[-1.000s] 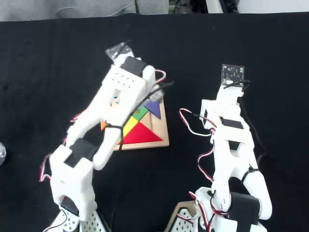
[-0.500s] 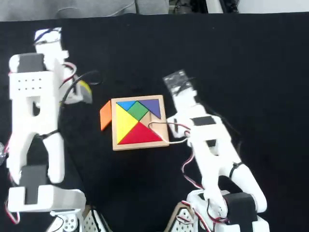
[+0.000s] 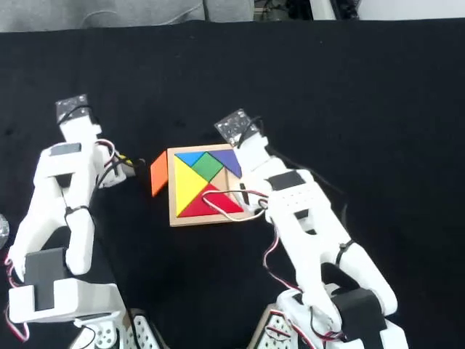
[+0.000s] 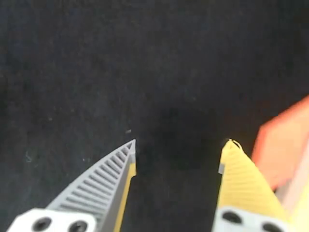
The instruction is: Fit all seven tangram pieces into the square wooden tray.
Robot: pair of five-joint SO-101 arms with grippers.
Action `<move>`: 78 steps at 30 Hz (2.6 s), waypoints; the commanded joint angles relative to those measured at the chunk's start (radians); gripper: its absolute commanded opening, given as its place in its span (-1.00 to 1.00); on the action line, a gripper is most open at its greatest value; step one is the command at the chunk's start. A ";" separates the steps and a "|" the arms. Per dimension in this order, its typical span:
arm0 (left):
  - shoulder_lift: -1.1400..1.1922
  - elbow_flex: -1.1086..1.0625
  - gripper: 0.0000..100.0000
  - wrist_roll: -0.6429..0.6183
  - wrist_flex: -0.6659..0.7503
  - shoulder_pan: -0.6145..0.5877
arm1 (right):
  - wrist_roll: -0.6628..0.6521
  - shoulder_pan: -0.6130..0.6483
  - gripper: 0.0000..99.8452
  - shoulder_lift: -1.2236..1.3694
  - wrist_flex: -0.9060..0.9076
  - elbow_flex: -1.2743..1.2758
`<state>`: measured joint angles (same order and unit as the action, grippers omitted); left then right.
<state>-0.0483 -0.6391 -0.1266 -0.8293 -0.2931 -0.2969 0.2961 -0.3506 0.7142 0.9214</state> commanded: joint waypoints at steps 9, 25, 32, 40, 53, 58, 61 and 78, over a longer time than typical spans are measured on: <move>-0.043 -0.007 -0.45 -0.046 0.068 -0.035 | 0.071 0.071 -0.98 0.191 -0.017 -0.203; -0.041 -0.010 -0.45 -0.041 0.064 -0.024 | 0.080 0.089 -0.98 0.295 0.015 -0.278; -0.041 -0.027 -0.45 -0.041 0.064 -0.024 | 0.075 0.095 -0.98 0.295 -0.055 -0.229; -0.046 -0.036 -0.45 -0.043 0.064 -0.022 | 0.074 0.095 -0.98 0.295 -0.054 -0.226; -0.048 -0.045 -0.45 -0.043 0.064 -0.022 | 0.081 0.086 -0.98 0.326 -0.031 -0.248; -0.048 -0.045 -0.45 -0.043 0.064 -0.022 | 0.081 0.078 -0.98 0.390 0.034 -0.320; -0.048 -0.045 -0.45 -0.043 0.064 -0.022 | 0.075 0.083 -0.98 0.398 0.037 -0.325; -0.282 0.013 -0.45 -0.063 -0.143 0.027 | 0.081 0.049 -0.98 0.211 -0.072 -0.165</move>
<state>-0.1834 -0.6912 -0.1680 -0.8892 -0.3130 -0.2248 0.3698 -0.0069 0.7219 0.6805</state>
